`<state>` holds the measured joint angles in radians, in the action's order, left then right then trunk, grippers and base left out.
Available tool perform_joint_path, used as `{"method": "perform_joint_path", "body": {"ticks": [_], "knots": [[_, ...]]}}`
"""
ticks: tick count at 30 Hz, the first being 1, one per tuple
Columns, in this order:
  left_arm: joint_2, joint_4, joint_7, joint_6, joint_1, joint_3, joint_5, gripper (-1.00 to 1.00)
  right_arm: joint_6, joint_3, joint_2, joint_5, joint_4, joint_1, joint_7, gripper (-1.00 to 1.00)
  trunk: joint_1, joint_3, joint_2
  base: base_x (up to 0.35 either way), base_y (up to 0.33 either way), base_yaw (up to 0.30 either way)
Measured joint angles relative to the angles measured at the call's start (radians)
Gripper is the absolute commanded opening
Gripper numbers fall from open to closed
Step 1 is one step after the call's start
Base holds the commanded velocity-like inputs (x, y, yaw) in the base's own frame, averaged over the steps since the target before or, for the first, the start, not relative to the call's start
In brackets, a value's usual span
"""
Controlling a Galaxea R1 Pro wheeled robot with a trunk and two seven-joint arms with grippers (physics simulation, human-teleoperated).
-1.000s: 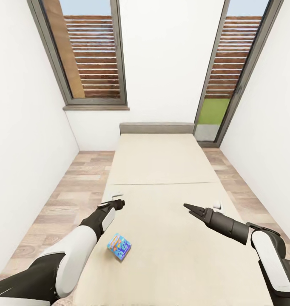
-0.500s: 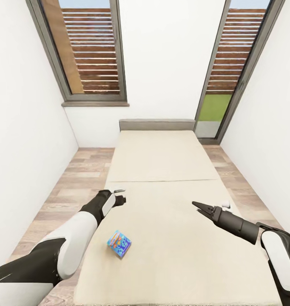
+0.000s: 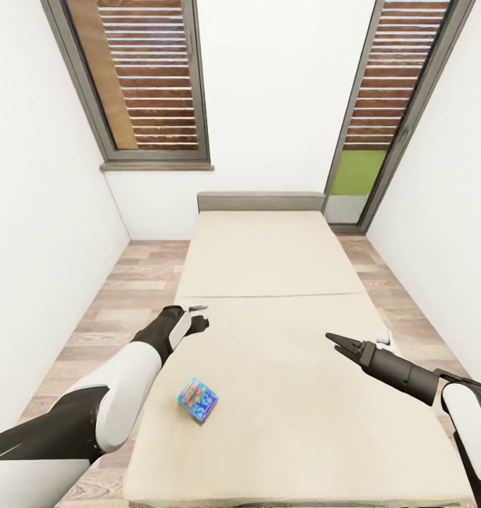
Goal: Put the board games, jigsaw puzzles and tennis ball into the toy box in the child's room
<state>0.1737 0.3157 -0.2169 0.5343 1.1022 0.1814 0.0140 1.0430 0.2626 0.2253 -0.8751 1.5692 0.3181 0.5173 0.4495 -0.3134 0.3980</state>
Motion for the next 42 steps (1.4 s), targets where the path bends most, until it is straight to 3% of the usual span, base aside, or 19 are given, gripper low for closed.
{"method": "perform_joint_path", "body": {"ticks": [8,42], "knots": [[0.0,0.0,-0.014,-0.052,0.003,-0.003,-0.002,1.0,0.0,0.002,0.0,0.001,0.0,0.0,-0.001,1.0,0.0,-0.013,0.0,0.0,0.0,0.0],[-0.001,0.004,-0.013,-0.058,0.004,-0.005,-0.006,1.0,0.0,0.003,-0.001,0.001,0.0,0.0,-0.006,1.0,0.0,-0.069,0.0,0.0,0.0,0.0]]}}
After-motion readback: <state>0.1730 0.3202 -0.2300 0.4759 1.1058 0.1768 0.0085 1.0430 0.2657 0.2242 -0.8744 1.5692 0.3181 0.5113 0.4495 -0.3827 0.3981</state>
